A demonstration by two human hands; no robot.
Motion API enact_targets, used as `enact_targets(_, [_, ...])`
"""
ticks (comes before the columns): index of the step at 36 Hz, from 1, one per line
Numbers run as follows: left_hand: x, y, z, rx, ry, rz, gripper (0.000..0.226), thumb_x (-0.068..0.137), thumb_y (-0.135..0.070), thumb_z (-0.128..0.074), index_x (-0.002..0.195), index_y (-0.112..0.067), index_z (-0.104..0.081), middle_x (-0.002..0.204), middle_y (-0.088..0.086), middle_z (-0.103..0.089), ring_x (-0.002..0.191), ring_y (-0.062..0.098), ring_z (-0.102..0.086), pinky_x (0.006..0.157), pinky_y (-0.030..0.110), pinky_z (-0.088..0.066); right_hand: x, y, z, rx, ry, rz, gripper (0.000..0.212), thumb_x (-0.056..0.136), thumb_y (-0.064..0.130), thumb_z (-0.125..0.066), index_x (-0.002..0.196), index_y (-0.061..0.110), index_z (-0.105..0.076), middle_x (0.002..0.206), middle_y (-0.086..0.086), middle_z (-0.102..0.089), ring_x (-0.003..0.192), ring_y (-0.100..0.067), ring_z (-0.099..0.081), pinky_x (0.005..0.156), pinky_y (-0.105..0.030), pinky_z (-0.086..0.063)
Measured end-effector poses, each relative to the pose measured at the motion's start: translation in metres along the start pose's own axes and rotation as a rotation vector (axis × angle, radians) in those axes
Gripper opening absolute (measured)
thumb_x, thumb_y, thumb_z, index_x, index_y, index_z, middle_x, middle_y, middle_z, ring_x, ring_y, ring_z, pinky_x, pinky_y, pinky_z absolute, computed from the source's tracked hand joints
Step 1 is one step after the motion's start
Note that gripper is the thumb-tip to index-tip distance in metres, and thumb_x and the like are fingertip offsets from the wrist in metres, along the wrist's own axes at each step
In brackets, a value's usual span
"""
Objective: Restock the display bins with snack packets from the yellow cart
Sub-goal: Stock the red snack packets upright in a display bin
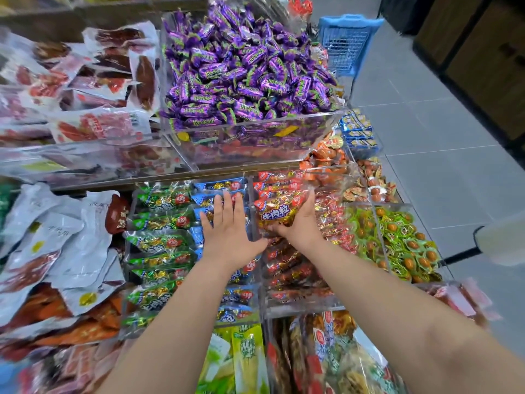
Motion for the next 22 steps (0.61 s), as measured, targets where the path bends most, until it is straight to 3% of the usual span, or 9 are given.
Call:
enact_targets(3, [-0.001, 0.000, 0.001, -0.005, 0.003, 0.000, 0.113, 0.078, -0.076, -0.045, 0.149, -0.020, 0.022, 0.156, 0.004, 0.030, 0.143, 0.024, 0.029, 0.113, 0.055, 0.013, -0.008, -0.002, 0.008, -0.041, 0.004, -0.007, 0.142, 0.056, 0.033, -0.090, 0.146, 0.024, 0.020, 0.156, -0.002, -0.006, 0.143, -0.020, -0.012, 0.116, -0.034, -0.013])
enact_targets(6, [-0.003, 0.000, 0.004, -0.025, 0.012, 0.003, 0.111, 0.079, -0.074, -0.047, 0.150, -0.021, 0.019, 0.157, 0.003, 0.029, 0.143, 0.024, 0.028, 0.113, 0.054, 0.012, -0.019, -0.006, 0.017, -0.070, 0.046, -0.035, 0.145, 0.057, 0.041, -0.088, 0.144, 0.022, 0.027, 0.157, 0.001, 0.007, 0.145, -0.019, -0.001, 0.117, -0.037, -0.009])
enact_targets(12, [-0.012, -0.006, 0.021, -0.252, -0.087, -0.022, 0.091, 0.088, -0.048, -0.059, 0.154, -0.018, -0.005, 0.162, 0.006, 0.008, 0.148, 0.025, 0.014, 0.116, 0.051, 0.004, -0.050, -0.007, 0.045, -0.052, -0.012, -0.057, 0.117, 0.073, 0.052, -0.073, 0.149, 0.023, 0.012, 0.158, 0.000, 0.006, 0.145, -0.019, 0.002, 0.115, -0.038, -0.007])
enact_targets(15, [-0.026, -0.016, 0.030, -0.313, -0.202, -0.110, 0.074, 0.090, -0.038, -0.059, 0.151, -0.017, -0.023, 0.161, 0.006, -0.009, 0.149, 0.025, 0.003, 0.118, 0.047, 0.000, -0.071, -0.005, 0.058, -0.070, -0.075, -0.022, 0.091, 0.083, 0.046, -0.066, 0.151, 0.022, -0.010, 0.157, -0.002, -0.010, 0.144, -0.021, -0.011, 0.114, -0.037, -0.014])
enact_targets(17, [-0.042, -0.026, 0.037, -0.362, -0.307, -0.197, 0.057, 0.089, -0.029, -0.061, 0.142, -0.015, -0.044, 0.154, 0.010, -0.032, 0.146, 0.029, -0.017, 0.117, 0.043, -0.012, -0.087, -0.007, 0.067, -0.035, -0.136, -0.019, 0.071, 0.087, 0.039, -0.063, 0.146, 0.020, -0.029, 0.151, -0.003, -0.028, 0.138, -0.021, -0.028, 0.113, -0.037, -0.022])
enact_targets(19, [-0.059, -0.041, 0.039, -0.426, -0.372, -0.300, 0.038, 0.086, -0.019, -0.063, 0.124, -0.010, -0.062, 0.129, 0.011, -0.057, 0.127, 0.031, -0.044, 0.103, 0.036, -0.032, -0.107, -0.016, 0.075, 0.053, -0.174, -0.071, 0.048, 0.090, 0.030, -0.061, 0.135, 0.019, -0.047, 0.134, -0.001, -0.050, 0.125, -0.020, -0.047, 0.107, -0.037, -0.038])
enact_targets(22, [-0.086, -0.070, 0.027, -0.541, -0.271, -0.402, 0.021, 0.087, -0.016, -0.060, 0.106, -0.013, -0.070, 0.100, -0.001, -0.063, 0.097, 0.019, -0.056, 0.083, 0.027, -0.039, -0.143, -0.038, 0.086, 0.162, -0.238, -0.120, 0.016, 0.091, 0.017, -0.058, 0.106, 0.019, -0.064, 0.101, 0.007, -0.063, 0.094, -0.012, -0.061, 0.085, -0.027, -0.051])
Point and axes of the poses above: each hand's wrist, its own x-axis towards the middle knuckle, its own z-axis out of the back of the hand, y = z × x, the point moved 4 cm from there along x, towards the middle knuckle
